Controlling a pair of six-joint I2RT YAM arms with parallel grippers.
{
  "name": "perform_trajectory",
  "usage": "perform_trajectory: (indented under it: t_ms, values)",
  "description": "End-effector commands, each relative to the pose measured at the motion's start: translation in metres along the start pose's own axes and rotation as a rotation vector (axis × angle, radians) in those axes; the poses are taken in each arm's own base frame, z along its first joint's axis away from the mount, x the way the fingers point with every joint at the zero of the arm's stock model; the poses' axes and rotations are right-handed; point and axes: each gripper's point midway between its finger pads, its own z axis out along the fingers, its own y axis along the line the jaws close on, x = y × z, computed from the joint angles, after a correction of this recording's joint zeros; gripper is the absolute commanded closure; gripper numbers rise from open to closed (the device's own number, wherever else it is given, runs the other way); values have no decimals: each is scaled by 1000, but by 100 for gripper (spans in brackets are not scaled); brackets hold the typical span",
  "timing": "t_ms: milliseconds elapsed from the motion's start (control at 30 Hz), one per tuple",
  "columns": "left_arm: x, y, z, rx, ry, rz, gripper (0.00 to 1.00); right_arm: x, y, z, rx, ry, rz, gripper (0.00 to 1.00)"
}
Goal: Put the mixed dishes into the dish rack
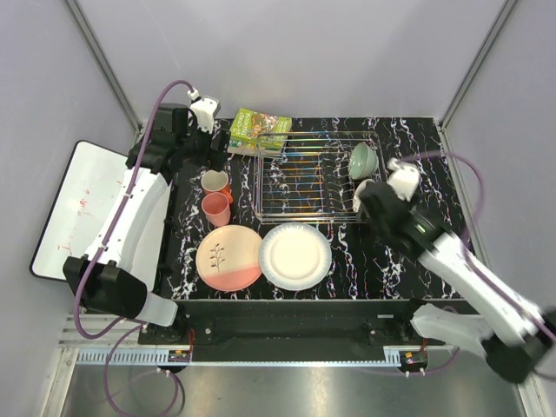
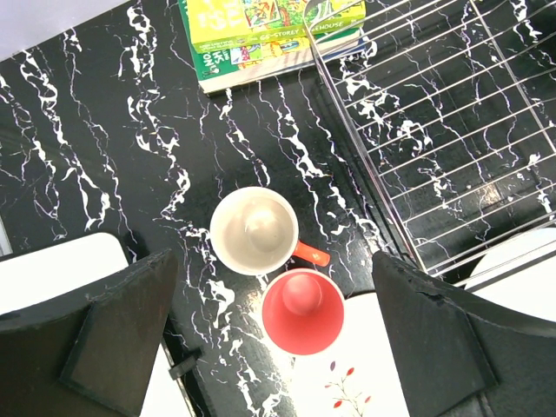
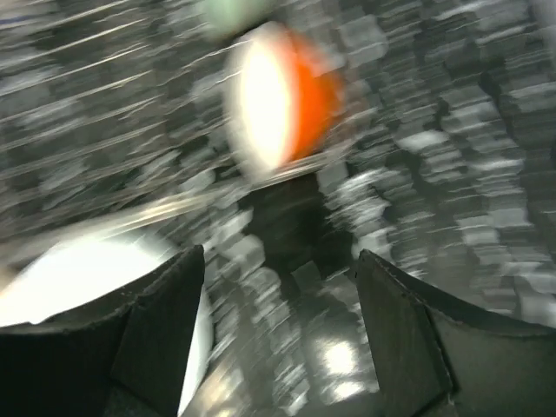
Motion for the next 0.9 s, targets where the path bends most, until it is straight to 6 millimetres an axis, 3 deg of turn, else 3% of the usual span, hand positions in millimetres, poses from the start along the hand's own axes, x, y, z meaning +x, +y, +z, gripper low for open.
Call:
perform_trajectory:
  t_ms: [0, 200, 367, 533, 700, 867]
  values:
    - [-14, 6, -10, -24, -57, 23, 1, 26, 60, -91, -788, 80, 151, 24]
    - [-21, 2, -9, 1, -71, 15, 1, 89, 73, -102, -903, 322, 172, 26]
    - [-25, 2, -14, -4, -85, 20, 1, 132, 84, -84, -852, 488, 129, 25]
    - [-21, 4, -15, -16, -79, 26, 1, 157, 93, -72, -840, 571, 86, 24]
    - [-18, 1, -14, -1, -74, 20, 1, 167, 111, -61, -857, 599, 55, 23]
    - [-19, 2, -17, -10, -81, 16, 1, 188, 113, -37, -782, 627, 49, 24]
